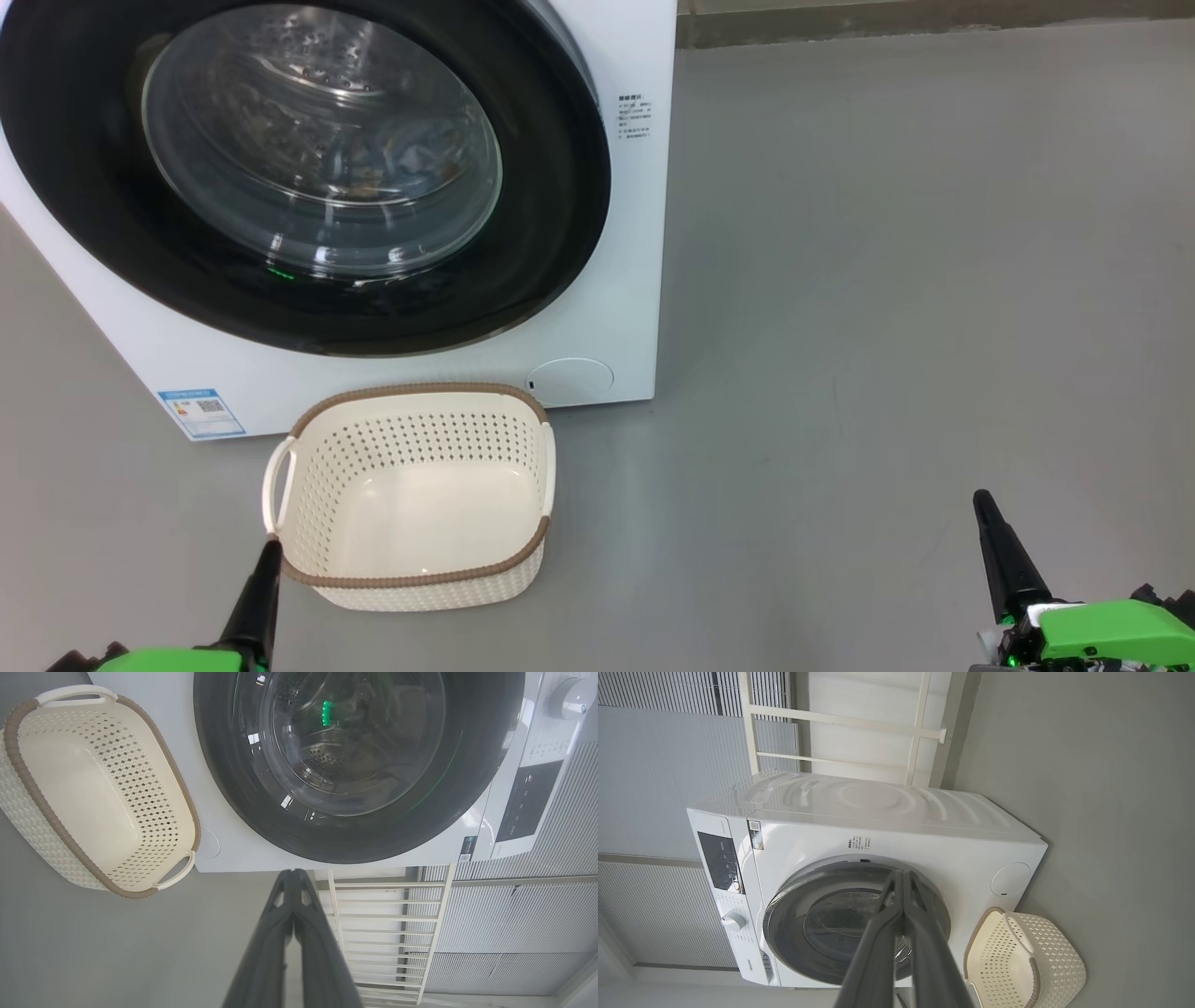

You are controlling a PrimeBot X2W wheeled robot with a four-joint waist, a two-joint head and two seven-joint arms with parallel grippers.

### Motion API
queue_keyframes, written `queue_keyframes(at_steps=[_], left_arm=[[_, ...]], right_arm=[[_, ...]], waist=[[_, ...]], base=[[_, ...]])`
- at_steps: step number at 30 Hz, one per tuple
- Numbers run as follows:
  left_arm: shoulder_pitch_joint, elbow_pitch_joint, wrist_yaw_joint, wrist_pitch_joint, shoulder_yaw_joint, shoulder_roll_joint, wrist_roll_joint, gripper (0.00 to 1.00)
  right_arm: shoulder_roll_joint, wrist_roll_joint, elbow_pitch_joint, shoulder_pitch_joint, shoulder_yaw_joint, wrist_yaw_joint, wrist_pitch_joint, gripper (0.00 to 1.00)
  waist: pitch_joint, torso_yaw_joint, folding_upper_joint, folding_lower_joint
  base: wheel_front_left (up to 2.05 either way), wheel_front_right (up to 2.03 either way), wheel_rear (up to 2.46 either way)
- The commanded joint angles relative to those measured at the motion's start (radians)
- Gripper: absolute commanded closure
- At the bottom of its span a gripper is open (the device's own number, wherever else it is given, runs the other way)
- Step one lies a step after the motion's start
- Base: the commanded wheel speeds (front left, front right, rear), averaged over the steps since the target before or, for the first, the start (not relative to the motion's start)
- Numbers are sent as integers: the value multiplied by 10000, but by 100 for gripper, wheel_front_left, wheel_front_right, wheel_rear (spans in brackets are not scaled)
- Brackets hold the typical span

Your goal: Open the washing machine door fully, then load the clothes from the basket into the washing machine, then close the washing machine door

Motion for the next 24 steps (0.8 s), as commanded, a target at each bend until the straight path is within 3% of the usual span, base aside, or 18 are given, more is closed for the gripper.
queue_keyframes(at_steps=[1, 9, 24], left_arm=[[-532, -158, -65, 78, 332, 195, -317, 100], [-737, -19, -117, 315, 384, 208, -1216, 100], [-738, -19, -117, 322, 392, 203, -1213, 100]], right_arm=[[-25, 251, -232, -520, 147, 19, 110, 100], [-5, 1087, -207, -611, 80, 16, 347, 100], [-5, 1090, -207, -612, 79, 16, 348, 100]], waist=[[1, -1, -1, 0], [11, -7, -1, 0], [11, -8, -1, 0]], base=[[0, 0, 0], [0, 0, 0], [0, 0, 0]])
